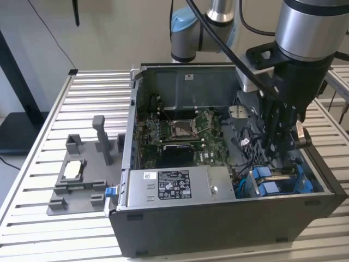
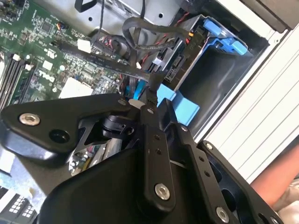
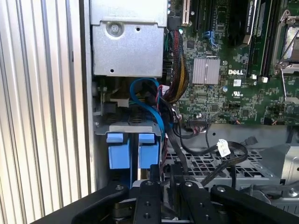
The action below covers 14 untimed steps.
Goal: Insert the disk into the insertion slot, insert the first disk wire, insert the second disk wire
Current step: 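Insert the second disk wire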
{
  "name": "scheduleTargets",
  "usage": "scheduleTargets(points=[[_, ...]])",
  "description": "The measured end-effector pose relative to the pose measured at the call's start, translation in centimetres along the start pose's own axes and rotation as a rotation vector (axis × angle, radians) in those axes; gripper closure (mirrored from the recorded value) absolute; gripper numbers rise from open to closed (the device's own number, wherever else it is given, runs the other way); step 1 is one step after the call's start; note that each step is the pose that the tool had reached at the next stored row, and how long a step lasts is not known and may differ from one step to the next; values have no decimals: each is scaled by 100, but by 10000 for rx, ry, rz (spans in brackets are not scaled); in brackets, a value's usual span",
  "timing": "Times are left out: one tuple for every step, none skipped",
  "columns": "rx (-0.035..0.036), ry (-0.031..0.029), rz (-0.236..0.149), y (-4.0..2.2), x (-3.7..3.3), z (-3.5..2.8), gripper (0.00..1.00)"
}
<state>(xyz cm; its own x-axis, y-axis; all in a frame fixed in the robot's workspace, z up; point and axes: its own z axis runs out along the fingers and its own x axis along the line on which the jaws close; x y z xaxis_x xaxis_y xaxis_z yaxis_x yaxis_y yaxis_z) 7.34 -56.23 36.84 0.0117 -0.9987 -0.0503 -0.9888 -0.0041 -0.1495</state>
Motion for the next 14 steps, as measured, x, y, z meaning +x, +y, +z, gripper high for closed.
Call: scheduleTargets(points=[[0, -22, -17, -2, -2, -19, 76], [-1, -35, -39, -7, -3, -50, 76], [-2, -39, -57, -9, -5, -79, 76], [-2, -45, -68, -11, -11, -91, 76], [-1, -59, -70, -11, -27, -90, 76], [10, -71, -71, -10, -50, -90, 76], [22, -83, -73, -11, -71, -90, 76], [34, -99, -75, -12, -95, -88, 76], [36, -105, -78, -12, -119, -87, 76], [37, -112, -80, -12, -145, -85, 76], [38, -116, -82, -12, -171, -84, 76], [54, -123, -84, -13, -217, -82, 76], [67, -140, -83, -13, -234, -81, 76], [72, -152, -89, -13, -237, -81, 76]])
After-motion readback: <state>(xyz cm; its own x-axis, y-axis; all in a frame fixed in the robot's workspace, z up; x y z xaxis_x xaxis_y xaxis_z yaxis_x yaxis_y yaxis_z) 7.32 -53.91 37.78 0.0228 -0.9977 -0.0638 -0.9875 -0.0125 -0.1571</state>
